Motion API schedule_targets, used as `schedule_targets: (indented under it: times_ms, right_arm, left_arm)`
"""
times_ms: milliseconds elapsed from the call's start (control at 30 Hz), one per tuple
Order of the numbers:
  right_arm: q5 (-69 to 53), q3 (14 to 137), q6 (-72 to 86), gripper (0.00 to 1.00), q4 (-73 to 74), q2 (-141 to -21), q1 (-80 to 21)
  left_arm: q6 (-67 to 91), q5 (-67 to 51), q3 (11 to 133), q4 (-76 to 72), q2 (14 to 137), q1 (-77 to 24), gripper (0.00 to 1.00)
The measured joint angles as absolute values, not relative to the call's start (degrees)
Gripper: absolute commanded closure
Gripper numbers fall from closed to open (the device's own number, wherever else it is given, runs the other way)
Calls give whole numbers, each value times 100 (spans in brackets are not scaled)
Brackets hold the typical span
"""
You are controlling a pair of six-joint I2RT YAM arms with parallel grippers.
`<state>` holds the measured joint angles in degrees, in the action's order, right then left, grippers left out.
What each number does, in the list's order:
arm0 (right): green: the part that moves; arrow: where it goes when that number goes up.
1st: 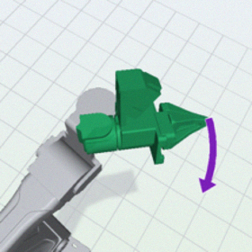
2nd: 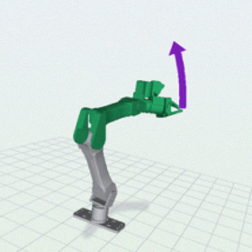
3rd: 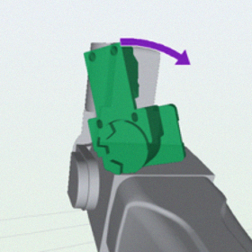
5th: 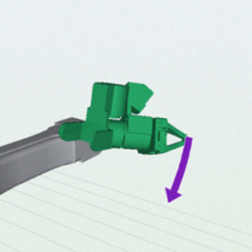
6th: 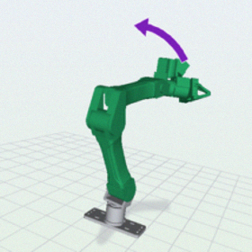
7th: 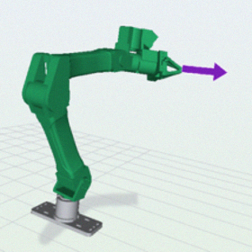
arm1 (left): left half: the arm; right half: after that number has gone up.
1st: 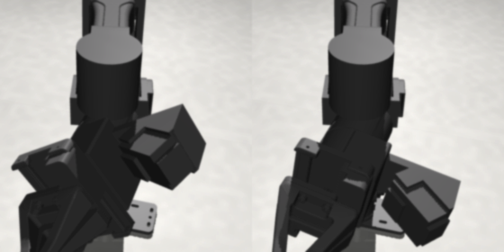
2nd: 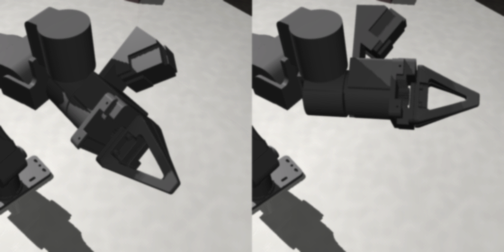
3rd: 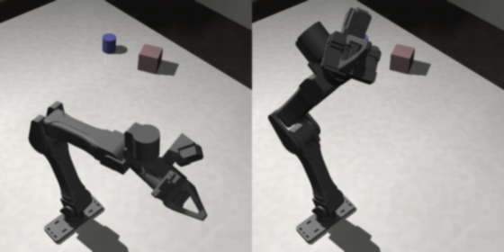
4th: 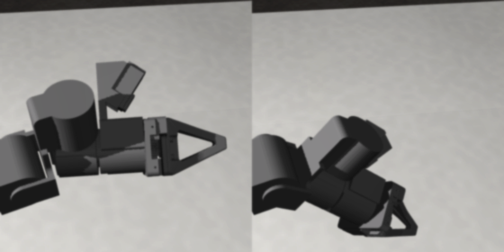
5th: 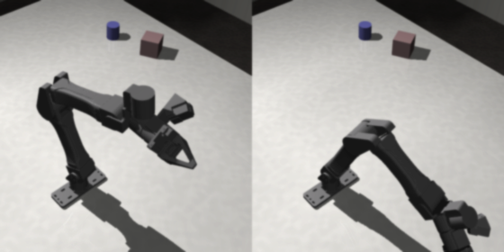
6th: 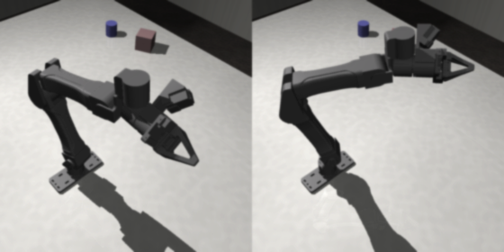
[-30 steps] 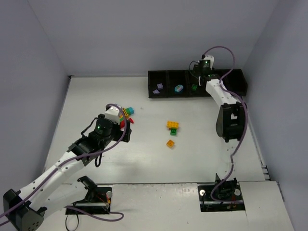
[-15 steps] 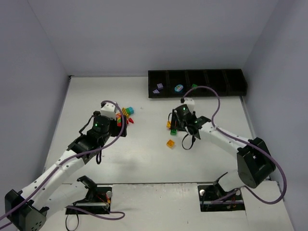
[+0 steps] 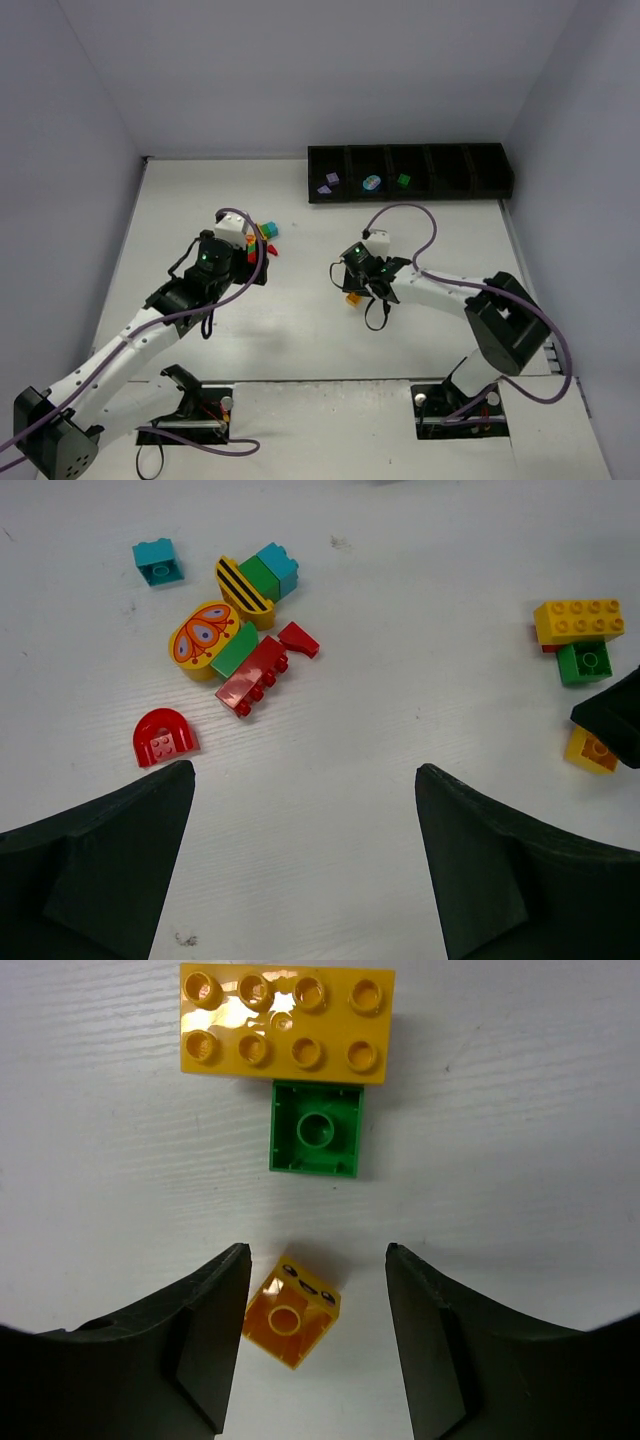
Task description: Sort the legos into containers by color
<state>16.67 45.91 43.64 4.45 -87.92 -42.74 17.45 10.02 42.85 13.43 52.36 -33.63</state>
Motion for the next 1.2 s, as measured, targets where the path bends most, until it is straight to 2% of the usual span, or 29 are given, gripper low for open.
schedule_targets:
  times_ms: [233, 500, 633, 867, 1200]
  right_arm:
    - [1881, 5105, 4305, 50, 246, -9717, -4235]
    - [2034, 5253, 4230, 59, -220, -9990, -3981]
    - [2051, 5253, 4171, 59, -375, -10029, -3817]
    - [2053, 5253, 3865, 42, -458, -10051, -3686]
    - [1605, 5258, 2794, 42, -548, -10051, -3428]
  left_arm:
    - [1745, 989, 4285, 1345, 5236, -3363, 15]
    - [1743, 969, 4285, 1345, 5249, -3363, 15]
    - [1745, 969, 4285, 1345, 5251, -3363, 15]
    - [1743, 961, 4285, 1345, 5275, -3363, 15]
    - [1743, 930, 4285, 1343, 5280, -3363, 15]
